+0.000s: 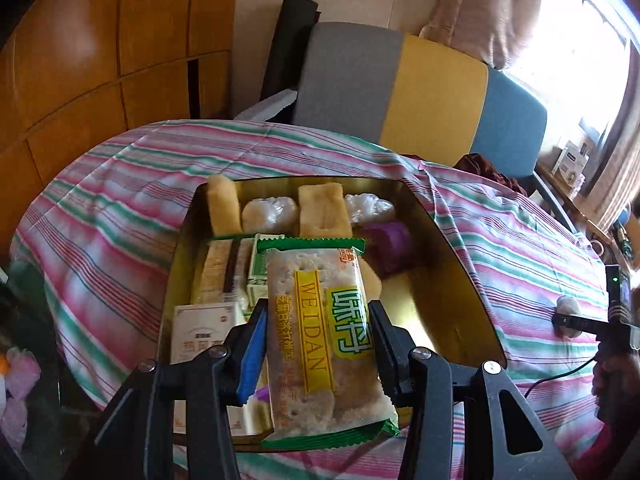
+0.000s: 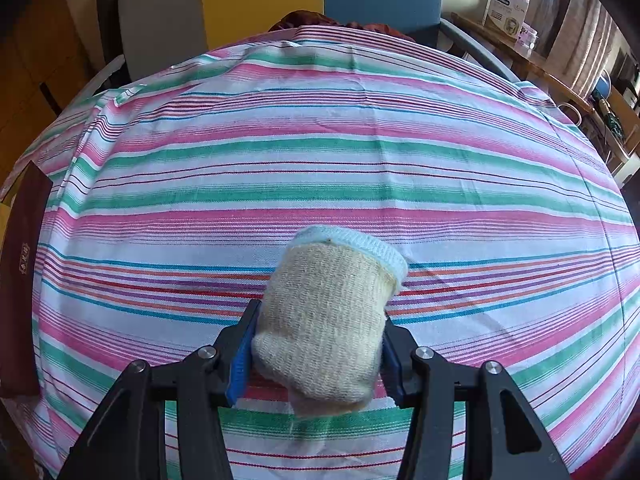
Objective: Organize objects
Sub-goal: 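Lower the cracker packet into the gold tray and open the left gripper while the right carries the cloth bag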
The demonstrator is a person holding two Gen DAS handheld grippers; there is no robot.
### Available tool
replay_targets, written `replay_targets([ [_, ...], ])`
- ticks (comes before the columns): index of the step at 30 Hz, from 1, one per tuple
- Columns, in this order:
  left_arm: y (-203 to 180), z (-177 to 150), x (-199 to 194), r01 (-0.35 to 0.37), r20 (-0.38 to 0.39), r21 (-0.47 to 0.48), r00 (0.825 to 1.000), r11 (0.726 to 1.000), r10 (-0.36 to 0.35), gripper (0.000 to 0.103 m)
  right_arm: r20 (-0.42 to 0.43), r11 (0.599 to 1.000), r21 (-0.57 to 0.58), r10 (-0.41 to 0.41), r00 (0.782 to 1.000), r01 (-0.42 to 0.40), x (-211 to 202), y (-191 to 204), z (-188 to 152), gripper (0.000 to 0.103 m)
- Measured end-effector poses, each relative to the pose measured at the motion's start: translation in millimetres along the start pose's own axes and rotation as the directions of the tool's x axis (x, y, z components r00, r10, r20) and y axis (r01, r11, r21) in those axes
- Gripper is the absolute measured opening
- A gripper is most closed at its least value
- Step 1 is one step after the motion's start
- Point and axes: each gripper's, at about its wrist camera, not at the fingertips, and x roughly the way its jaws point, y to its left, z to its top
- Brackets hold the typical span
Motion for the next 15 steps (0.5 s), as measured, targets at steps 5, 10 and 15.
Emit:
replay_targets([
  [5,-11.7,-2.8,16.0,0.037,-0.051,0.007,0.998,0.999,-0.037,0.048,-0.003,1.000,-0.003,-0.003,1.000,0.003,-0.5,-0.3,-0.2,0.053],
  [10,-30.0,-10.1,42.7,0.028,-0.129,0.039,0.991,0.999,-0.022,0.050,-0.005,1.000,-0.005,-0.004,1.000,0.004,-0.5,0.7,0.2,0.053],
  [15,-21.4,-20.2,52.1,-0.017,-0.161,0.017,0.987,1.000,0.019,0.057,-0.007,1.000,-0.006,-0.006,1.000,0.006,0.3,0.5,1.6,0.053],
])
